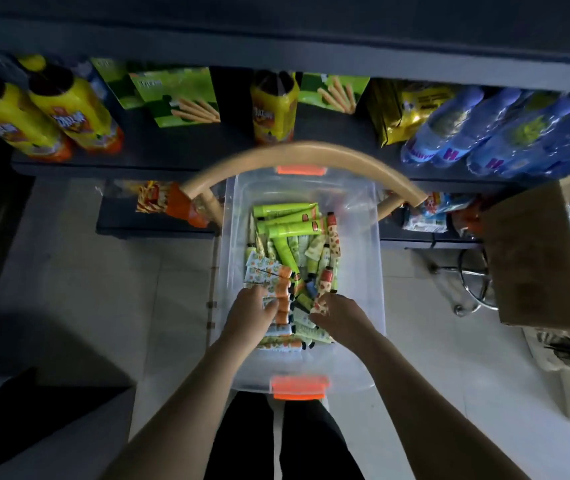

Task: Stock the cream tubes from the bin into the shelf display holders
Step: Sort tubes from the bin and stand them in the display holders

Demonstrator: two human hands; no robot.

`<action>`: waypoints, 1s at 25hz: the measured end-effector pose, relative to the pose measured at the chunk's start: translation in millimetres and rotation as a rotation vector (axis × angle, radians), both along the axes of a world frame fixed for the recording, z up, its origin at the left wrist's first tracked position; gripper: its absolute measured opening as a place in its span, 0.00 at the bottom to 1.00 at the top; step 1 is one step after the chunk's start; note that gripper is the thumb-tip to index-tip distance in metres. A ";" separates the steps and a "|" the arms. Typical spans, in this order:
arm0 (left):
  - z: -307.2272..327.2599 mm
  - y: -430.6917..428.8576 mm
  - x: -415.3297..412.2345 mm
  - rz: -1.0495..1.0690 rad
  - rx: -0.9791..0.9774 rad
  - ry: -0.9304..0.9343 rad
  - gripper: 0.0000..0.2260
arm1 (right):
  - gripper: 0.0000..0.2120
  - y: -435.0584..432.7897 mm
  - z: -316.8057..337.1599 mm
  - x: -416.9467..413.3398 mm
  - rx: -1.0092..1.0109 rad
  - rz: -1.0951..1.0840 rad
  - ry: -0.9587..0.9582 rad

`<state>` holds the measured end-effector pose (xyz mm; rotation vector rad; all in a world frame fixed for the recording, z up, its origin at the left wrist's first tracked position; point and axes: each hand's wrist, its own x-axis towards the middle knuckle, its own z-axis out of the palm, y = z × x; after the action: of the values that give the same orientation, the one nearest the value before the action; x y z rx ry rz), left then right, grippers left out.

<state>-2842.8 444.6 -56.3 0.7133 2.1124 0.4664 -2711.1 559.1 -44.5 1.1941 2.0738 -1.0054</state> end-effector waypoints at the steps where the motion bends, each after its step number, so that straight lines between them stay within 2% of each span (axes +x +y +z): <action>1: -11.6 3.3 3.6 0.076 -0.003 -0.042 0.15 | 0.22 2.4 -11.2 -3.6 -0.019 -0.025 0.003; 4: -50.6 14.4 12.0 0.418 -0.046 -0.226 0.11 | 0.20 18.1 -45.5 -22.8 -0.071 -0.142 0.066; 8: -90.3 29.7 21.3 1.152 -0.032 -0.574 0.10 | 0.19 44.4 -89.9 -55.7 -0.098 -0.122 0.153; 11: -110.2 40.5 17.8 1.418 -0.012 -0.624 0.14 | 0.20 54.4 -115.7 -75.5 -0.085 -0.043 0.195; 15: -130.9 49.5 9.1 1.514 -0.069 -0.588 0.20 | 0.20 58.1 -137.7 -93.9 -0.090 0.003 0.230; 18: -142.9 48.4 4.9 1.511 -0.124 -0.555 0.30 | 0.23 58.6 -144.7 -100.6 -0.086 0.051 0.221; 25: -134.0 49.2 15.1 1.314 0.012 -0.500 0.26 | 0.21 69.0 -136.0 -91.8 -0.203 -0.089 0.217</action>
<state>-2827.7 493.8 -190.4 -0.8411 1.8154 1.1758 -2802.9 628.1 -180.5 1.1229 2.0338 -1.4062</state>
